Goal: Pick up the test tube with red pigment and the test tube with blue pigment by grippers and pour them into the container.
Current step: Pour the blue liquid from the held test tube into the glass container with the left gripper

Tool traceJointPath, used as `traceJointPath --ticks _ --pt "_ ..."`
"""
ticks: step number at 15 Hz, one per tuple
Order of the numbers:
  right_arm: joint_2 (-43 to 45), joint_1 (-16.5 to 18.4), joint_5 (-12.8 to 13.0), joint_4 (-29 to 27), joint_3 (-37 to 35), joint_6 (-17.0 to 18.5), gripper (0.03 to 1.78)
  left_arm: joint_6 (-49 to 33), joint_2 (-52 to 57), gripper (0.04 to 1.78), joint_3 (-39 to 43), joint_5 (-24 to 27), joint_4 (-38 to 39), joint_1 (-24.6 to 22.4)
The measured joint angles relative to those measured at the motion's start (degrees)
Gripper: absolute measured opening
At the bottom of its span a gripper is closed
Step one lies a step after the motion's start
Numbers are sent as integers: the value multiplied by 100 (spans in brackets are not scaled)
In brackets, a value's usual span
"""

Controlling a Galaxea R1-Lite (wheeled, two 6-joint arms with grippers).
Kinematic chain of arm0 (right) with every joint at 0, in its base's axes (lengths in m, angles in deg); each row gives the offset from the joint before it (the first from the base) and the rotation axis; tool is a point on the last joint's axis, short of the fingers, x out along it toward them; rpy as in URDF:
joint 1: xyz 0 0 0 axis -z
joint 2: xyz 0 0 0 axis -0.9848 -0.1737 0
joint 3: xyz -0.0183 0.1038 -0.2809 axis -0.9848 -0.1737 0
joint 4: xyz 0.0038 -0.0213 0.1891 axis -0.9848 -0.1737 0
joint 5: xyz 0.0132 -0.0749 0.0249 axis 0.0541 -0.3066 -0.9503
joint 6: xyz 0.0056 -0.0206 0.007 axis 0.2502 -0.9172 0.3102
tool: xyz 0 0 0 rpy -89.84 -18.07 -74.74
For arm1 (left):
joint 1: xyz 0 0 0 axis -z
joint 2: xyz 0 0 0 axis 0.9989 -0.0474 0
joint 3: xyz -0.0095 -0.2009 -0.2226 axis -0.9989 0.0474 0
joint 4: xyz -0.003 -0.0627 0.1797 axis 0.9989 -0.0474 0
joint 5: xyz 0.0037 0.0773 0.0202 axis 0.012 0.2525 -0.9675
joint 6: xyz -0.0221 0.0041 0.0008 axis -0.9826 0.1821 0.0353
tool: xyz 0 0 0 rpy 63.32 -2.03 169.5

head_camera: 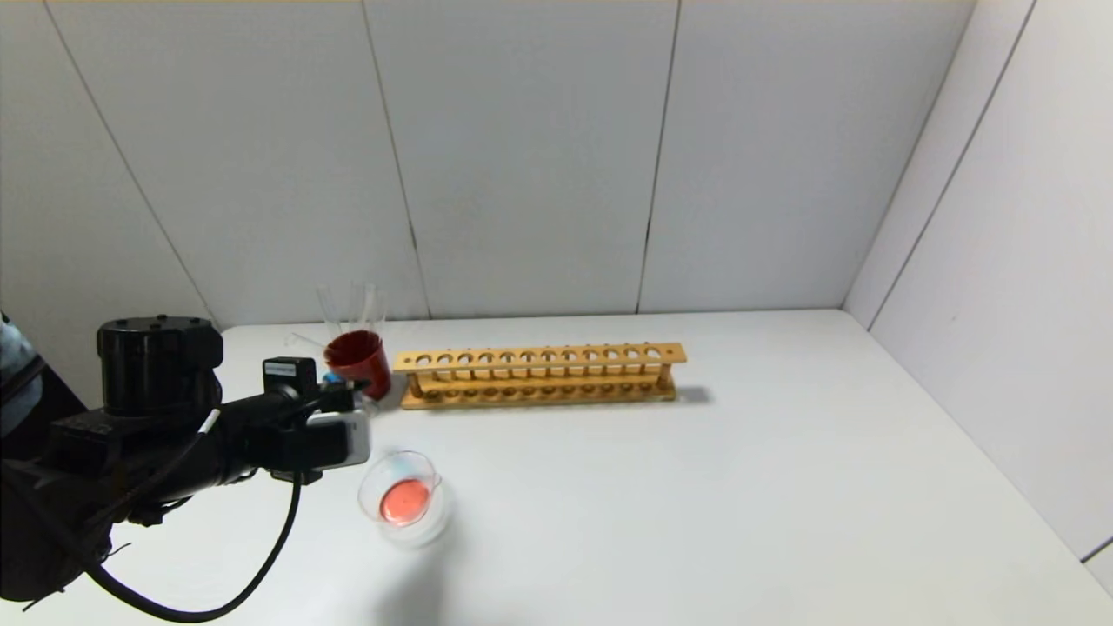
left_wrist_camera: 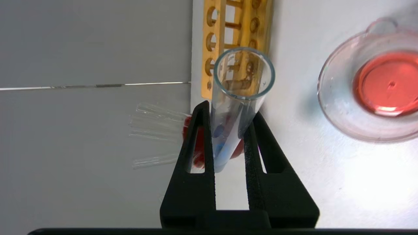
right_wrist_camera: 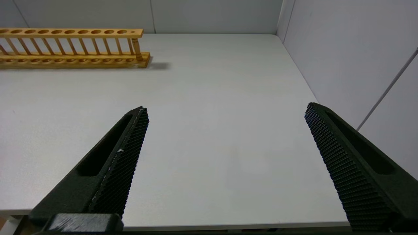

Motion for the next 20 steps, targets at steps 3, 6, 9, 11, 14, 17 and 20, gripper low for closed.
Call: traceJointPath --ticks 3,6,9,11,14,17,20 --pt "0 0 0 0 0 0 175 573 -55 31 2 2 -5 -207" --pt "0 0 0 -2 0 0 175 1080 -165 31 2 6 15 -395" --pt "0 -2 0 0 0 1 175 1133 -344 31 -6 4 21 -425" --pt "0 2 -2 -2 0 1 175 1228 -449 31 -22 -20 28 -428" --pt "0 0 -2 -2 0 1 175 1359 -586 31 -50 -195 34 -425" --pt "0 -2 -2 0 0 4 175 1387 -674 31 -69 -336 34 -389" --pt "0 2 0 -2 0 1 175 1390 -708 31 -69 -325 34 -238"
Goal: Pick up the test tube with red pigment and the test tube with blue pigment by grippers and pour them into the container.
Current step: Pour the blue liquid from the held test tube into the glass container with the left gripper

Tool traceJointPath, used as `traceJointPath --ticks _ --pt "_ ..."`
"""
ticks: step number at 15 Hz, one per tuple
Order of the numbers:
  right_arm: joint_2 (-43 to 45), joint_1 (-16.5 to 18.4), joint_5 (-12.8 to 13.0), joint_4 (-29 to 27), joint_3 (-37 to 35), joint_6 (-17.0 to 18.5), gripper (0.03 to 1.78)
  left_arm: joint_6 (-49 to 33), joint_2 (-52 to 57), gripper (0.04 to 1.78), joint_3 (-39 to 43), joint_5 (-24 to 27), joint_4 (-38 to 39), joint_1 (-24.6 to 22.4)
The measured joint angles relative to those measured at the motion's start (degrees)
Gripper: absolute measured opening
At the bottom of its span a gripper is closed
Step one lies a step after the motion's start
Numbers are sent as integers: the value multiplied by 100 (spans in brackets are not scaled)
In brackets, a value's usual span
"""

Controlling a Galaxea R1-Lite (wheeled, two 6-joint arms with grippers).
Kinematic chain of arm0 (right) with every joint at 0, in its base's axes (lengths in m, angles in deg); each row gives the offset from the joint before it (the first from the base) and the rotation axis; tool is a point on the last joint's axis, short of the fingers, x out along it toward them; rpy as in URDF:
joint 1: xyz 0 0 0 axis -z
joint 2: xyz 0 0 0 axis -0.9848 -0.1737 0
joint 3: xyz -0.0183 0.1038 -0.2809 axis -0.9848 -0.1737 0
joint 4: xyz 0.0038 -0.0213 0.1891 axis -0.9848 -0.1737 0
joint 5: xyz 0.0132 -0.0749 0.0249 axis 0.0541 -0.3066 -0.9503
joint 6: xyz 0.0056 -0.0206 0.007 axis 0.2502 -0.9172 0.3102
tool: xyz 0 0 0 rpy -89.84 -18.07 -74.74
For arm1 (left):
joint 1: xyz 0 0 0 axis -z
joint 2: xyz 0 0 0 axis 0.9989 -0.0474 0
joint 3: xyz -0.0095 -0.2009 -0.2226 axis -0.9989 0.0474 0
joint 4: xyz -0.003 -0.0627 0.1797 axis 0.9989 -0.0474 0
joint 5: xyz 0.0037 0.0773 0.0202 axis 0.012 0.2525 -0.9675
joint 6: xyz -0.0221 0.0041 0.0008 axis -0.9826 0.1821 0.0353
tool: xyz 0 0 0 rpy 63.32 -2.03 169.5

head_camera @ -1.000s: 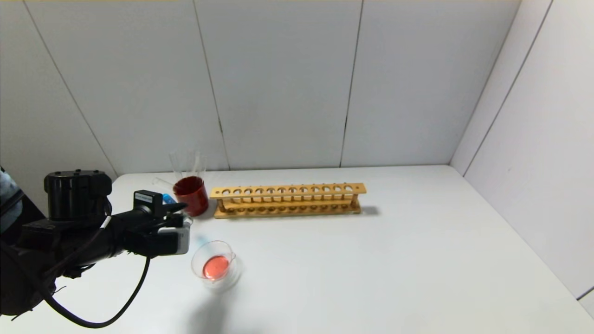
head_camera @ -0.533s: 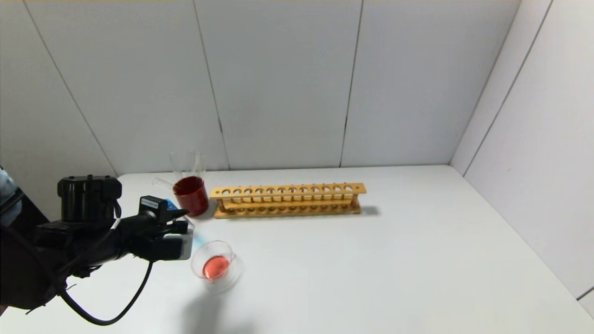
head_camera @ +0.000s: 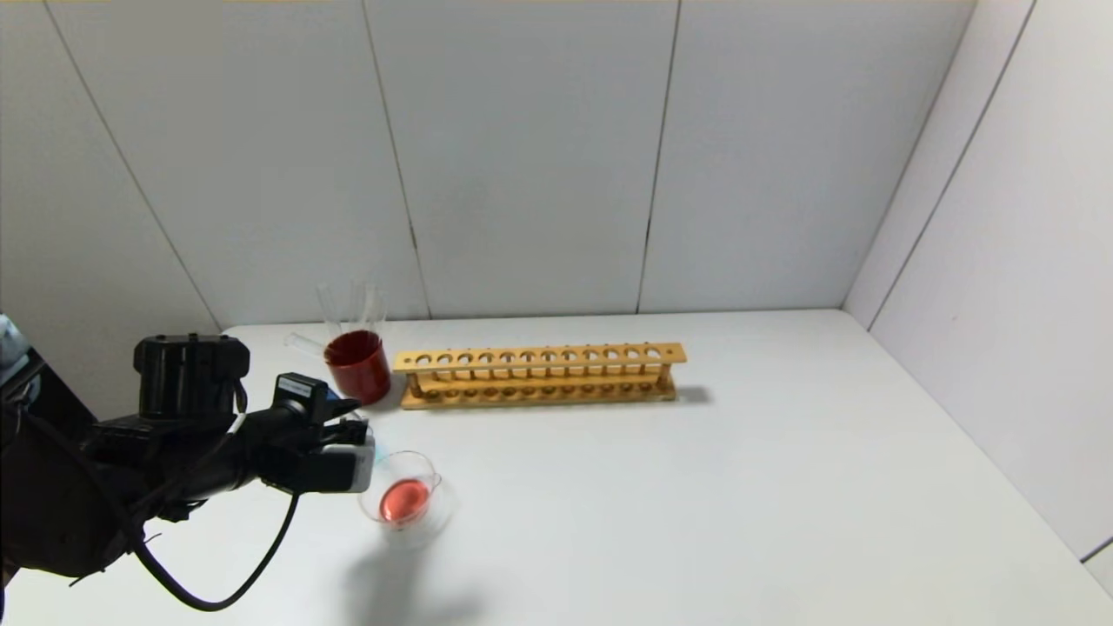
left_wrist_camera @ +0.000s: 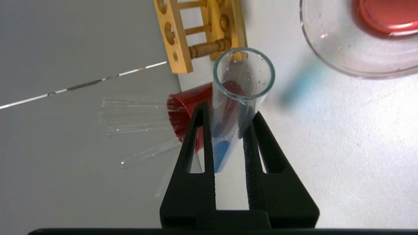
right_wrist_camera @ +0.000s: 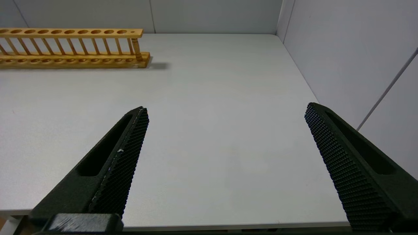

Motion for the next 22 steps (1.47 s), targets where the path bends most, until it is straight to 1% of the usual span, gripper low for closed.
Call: traceJointPath --ticks 2,4,8,14,15,18,22 --pt "0 0 -2 2 0 -1 175 55 -52 31 -20 2 0 161" --pt "0 -5 0 2 0 0 175 363 -110 31 -61 30 0 224" --pt "0 -2 -2 0 0 2 175 872 -154 31 -80 72 0 240" --pt "0 0 -2 2 0 2 175 1329 -295 31 -171 144 0 210" --pt "0 -2 -2 2 0 5 175 1442 -325 31 -251 212 -6 188" --pt "0 -2 0 2 0 0 175 1960 -455 31 -608 802 -9 124" --pt "0 -5 0 0 0 0 175 2127 -484 31 -634 900 -41 55"
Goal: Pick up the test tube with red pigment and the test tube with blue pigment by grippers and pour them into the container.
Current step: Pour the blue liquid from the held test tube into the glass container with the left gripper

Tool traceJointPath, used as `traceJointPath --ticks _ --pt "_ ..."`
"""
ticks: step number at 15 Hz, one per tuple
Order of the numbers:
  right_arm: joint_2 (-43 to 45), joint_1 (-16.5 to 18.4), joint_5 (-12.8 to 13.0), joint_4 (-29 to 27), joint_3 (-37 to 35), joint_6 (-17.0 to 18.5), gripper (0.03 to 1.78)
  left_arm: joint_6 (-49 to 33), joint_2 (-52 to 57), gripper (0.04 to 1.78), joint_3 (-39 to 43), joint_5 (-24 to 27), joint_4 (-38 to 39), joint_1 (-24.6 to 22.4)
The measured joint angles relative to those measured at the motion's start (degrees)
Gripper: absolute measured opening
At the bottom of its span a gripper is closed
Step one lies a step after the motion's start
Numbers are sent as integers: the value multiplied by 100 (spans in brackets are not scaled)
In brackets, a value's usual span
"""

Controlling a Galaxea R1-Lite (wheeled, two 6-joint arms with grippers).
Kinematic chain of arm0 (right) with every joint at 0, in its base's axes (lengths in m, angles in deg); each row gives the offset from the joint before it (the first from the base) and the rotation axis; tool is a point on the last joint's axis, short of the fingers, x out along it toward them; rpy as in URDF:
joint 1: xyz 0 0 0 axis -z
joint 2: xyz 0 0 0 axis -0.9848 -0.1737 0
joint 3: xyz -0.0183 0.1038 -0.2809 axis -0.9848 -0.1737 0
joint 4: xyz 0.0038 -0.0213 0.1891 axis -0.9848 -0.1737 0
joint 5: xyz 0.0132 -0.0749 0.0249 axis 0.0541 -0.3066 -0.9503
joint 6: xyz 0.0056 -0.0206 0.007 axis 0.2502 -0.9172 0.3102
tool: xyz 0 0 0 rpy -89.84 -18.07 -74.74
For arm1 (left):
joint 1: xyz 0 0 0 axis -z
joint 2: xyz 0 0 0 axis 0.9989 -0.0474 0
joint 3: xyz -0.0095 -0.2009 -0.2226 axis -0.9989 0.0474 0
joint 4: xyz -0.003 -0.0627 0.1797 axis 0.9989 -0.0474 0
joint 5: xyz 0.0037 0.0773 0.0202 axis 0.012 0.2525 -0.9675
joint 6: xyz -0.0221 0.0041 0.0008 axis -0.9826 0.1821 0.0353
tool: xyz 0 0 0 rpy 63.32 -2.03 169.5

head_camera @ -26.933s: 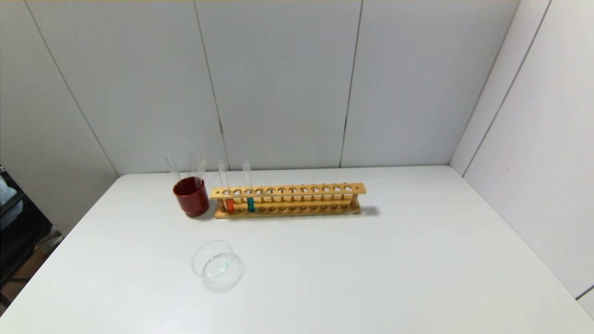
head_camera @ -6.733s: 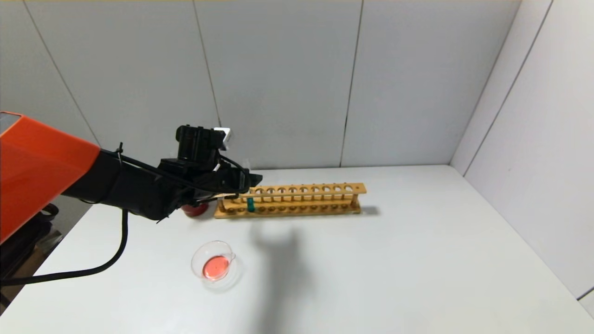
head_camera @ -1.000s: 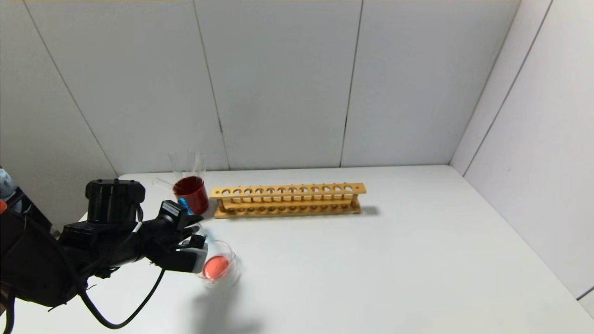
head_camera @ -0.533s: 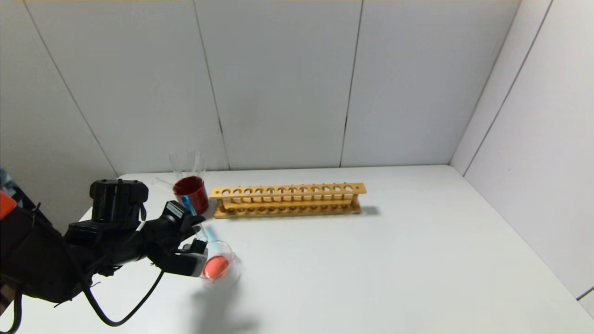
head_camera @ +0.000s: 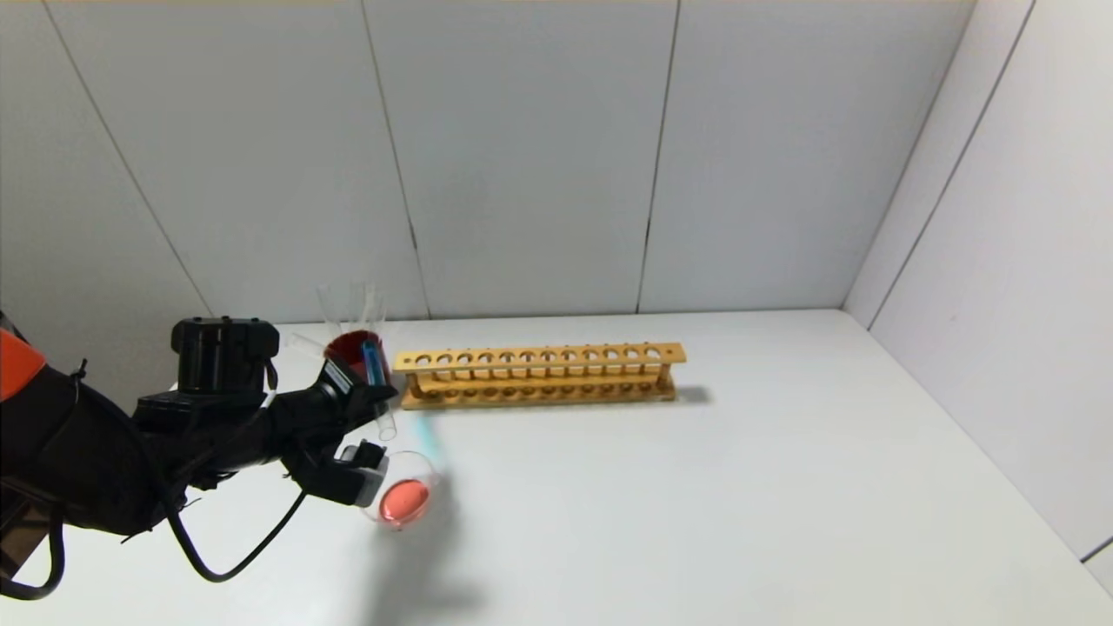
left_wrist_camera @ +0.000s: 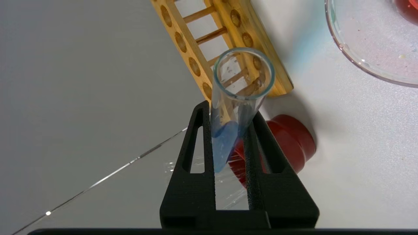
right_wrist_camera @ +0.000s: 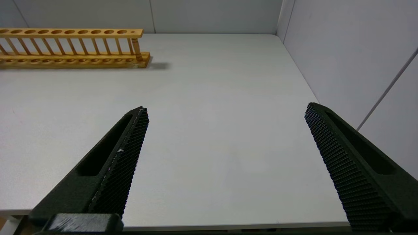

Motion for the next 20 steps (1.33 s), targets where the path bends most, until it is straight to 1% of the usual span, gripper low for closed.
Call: traceJointPath --ticks 2,6,12,16,20 --pt "0 5 -2 2 0 2 175 179 16 31 13 55 -22 -18" --pt "0 2 -2 0 0 2 175 572 88 31 44 355 -44 -18" --pt "0 5 0 0 0 0 175 877 132 31 122 385 -39 -21" --pt "0 2 0 0 0 -1 175 946 85 31 94 380 -26 -127" --pt "0 5 0 0 0 0 175 965 -119 31 -101 383 -2 -256"
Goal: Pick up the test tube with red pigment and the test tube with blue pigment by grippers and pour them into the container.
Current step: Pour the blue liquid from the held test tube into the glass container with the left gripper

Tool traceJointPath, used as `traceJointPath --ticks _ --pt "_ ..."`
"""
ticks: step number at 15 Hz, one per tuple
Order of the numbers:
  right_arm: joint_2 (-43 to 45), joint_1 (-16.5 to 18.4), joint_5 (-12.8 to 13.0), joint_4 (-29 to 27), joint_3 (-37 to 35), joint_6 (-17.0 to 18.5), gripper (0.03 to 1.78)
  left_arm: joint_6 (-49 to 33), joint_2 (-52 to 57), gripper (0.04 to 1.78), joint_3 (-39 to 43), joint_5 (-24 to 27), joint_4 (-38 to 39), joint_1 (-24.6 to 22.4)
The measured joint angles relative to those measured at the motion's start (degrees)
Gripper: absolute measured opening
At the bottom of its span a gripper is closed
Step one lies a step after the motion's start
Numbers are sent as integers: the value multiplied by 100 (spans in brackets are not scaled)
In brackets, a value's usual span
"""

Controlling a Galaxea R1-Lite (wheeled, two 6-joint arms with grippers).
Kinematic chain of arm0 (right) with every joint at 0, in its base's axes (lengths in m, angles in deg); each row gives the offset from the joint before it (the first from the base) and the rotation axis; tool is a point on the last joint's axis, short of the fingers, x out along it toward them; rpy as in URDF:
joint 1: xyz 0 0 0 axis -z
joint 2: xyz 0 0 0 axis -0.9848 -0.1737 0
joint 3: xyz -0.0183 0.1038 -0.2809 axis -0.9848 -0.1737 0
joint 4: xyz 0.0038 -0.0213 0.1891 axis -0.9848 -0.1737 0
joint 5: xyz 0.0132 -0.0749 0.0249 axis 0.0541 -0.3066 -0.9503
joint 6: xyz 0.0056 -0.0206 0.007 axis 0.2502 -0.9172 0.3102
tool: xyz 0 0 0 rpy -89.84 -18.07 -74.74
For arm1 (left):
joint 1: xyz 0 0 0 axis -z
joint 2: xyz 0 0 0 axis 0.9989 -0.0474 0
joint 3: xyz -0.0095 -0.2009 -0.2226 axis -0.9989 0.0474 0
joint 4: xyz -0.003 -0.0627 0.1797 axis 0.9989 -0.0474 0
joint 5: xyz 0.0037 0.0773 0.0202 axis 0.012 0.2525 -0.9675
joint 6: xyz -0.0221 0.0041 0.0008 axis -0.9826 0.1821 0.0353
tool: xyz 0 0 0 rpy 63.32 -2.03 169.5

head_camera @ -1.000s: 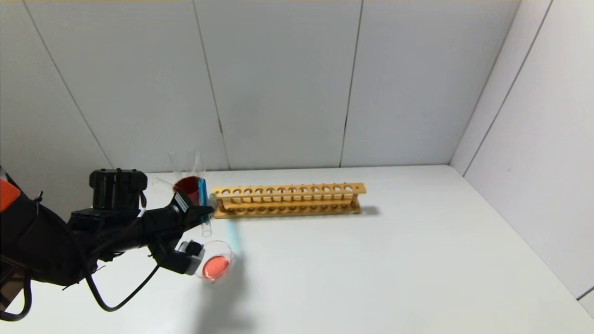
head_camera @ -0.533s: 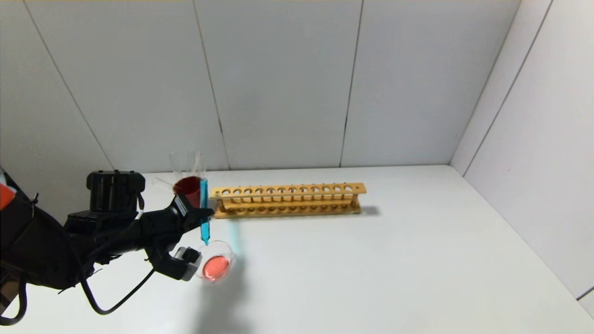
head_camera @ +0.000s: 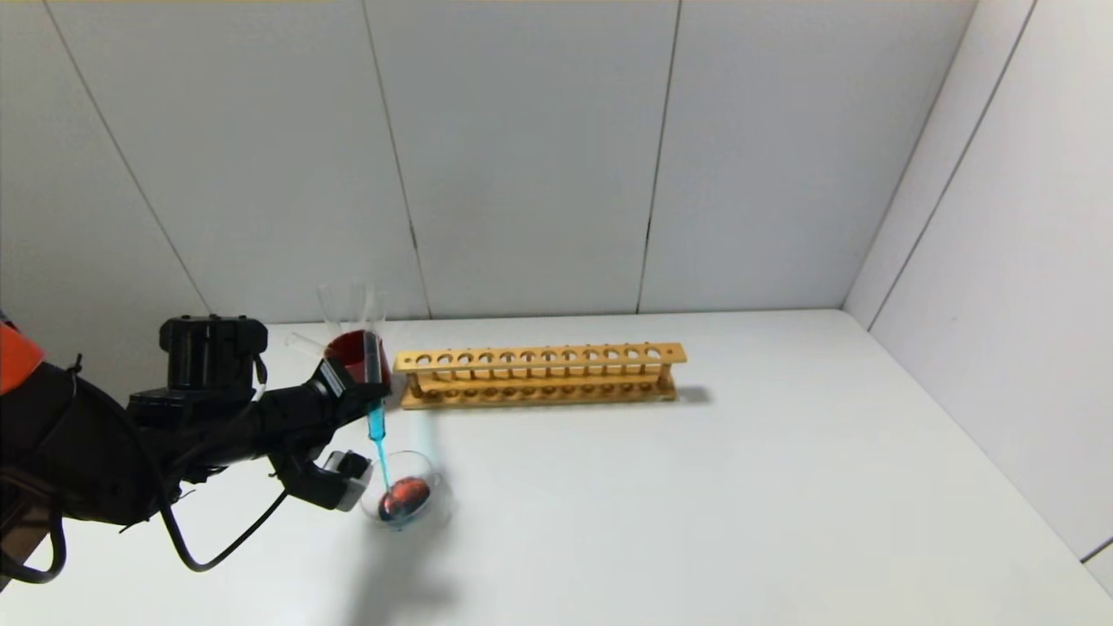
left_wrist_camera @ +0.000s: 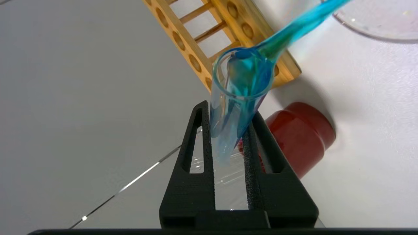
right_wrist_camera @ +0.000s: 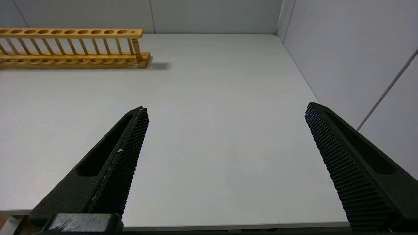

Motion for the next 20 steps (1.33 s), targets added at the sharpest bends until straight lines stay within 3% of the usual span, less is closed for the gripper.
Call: traceJointPath --ticks 20 --pt "0 -2 -2 2 0 2 175 766 0 31 -332 145 10 -7"
